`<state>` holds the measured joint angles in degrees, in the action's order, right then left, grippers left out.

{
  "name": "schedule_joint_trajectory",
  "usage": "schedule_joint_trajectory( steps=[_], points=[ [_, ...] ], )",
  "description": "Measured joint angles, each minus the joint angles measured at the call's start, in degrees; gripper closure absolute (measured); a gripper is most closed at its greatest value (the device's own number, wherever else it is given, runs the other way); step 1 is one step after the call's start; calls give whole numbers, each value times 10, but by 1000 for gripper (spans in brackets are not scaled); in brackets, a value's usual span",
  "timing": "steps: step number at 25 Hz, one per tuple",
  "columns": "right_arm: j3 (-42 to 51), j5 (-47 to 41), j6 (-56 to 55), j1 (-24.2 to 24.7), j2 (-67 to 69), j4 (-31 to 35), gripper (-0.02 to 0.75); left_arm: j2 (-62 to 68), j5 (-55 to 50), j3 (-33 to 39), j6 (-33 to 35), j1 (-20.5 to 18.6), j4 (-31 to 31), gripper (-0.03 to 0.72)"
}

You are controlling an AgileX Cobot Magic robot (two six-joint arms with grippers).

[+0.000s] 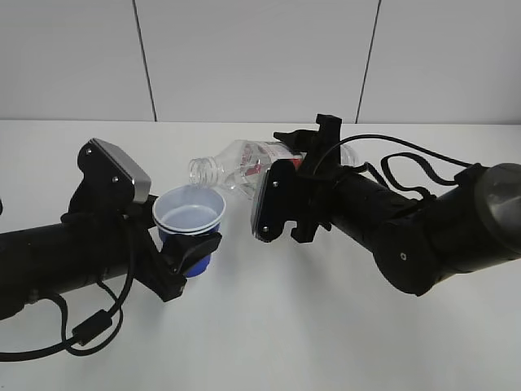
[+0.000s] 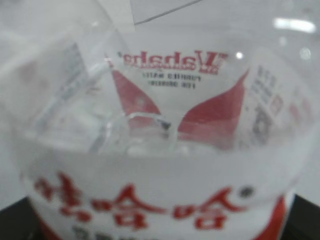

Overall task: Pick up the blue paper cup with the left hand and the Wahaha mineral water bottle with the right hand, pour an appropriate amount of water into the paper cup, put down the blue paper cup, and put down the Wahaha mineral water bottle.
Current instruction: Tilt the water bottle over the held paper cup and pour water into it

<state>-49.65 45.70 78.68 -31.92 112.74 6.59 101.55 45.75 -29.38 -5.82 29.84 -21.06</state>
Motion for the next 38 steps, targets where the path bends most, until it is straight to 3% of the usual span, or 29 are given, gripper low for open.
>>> schedule_joint_trajectory(
  steps=[38],
  points=[
    [0, 3, 145, 0, 0, 20, 224, 0, -55, 0, 0, 0, -5, 164]
  ],
)
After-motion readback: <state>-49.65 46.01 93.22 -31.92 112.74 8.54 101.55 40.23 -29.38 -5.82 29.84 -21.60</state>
